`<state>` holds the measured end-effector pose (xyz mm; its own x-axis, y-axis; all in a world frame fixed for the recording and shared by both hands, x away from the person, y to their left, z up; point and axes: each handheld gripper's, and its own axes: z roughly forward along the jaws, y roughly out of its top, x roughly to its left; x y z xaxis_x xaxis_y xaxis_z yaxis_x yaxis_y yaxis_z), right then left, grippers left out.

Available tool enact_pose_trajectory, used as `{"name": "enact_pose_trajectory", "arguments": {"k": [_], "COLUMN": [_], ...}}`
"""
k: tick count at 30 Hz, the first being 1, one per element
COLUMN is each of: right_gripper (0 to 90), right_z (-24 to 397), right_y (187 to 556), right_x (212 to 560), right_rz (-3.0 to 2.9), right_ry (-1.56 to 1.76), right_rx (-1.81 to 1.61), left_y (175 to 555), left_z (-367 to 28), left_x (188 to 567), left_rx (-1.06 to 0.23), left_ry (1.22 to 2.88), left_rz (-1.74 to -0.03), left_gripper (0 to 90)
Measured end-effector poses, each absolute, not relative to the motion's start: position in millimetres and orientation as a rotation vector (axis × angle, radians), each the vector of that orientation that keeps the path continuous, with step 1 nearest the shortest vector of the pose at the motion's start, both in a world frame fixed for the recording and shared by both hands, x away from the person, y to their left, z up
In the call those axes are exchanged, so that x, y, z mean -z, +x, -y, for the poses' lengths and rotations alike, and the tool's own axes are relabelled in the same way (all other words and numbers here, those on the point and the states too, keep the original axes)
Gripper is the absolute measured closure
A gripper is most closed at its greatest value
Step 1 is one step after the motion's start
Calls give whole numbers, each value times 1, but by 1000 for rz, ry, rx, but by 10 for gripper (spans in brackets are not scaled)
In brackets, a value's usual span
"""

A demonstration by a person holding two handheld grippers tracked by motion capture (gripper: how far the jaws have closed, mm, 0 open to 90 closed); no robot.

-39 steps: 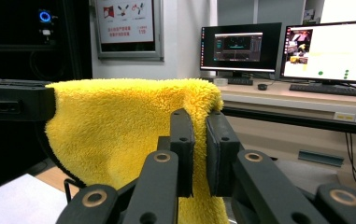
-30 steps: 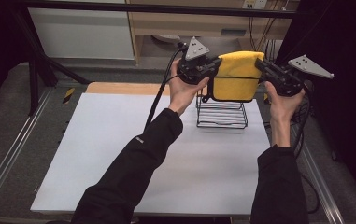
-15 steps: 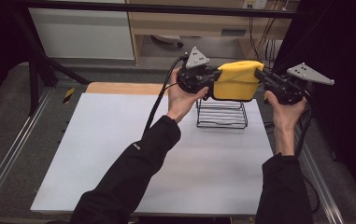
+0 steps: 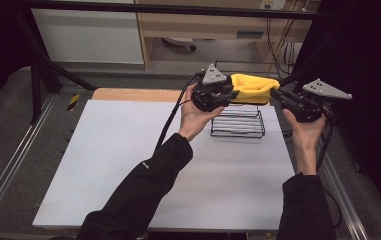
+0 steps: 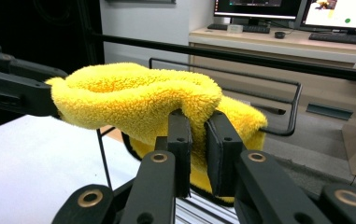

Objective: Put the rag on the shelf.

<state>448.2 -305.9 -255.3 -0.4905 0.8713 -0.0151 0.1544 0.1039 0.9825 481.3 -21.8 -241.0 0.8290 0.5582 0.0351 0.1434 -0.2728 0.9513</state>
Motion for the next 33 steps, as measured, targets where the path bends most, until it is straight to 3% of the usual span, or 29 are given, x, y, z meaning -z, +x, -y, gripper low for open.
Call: {"name": "enact_pose_trajectory", "arguments": {"k": [4,13,17,27,33], "right_gripper": [810,749,667,429,466], "right_z": [308,310,312,308,304], "right_y": [447,443,436,421,435], "right_x": [259,264,264,260,263], "right_rz": [-1760,-1793,-1806,-1829,-1835], "right_ry": [998,991,1003,1028,1115], "right_rx": [-1434,-1424,-1433,-1488,-1395], "left_y": [479,478,480,484,484], "left_z": [19,24,26,29,31], "left_x": [239,251,258,269,272], "left_rx": [-423,-446,-437,-468,-487], "left_ry": [1824,1886,1914,1947,1952], "left_rz": [-537,-558,-572,-585,-588], "left_gripper": [644,790,843,849,849]}}
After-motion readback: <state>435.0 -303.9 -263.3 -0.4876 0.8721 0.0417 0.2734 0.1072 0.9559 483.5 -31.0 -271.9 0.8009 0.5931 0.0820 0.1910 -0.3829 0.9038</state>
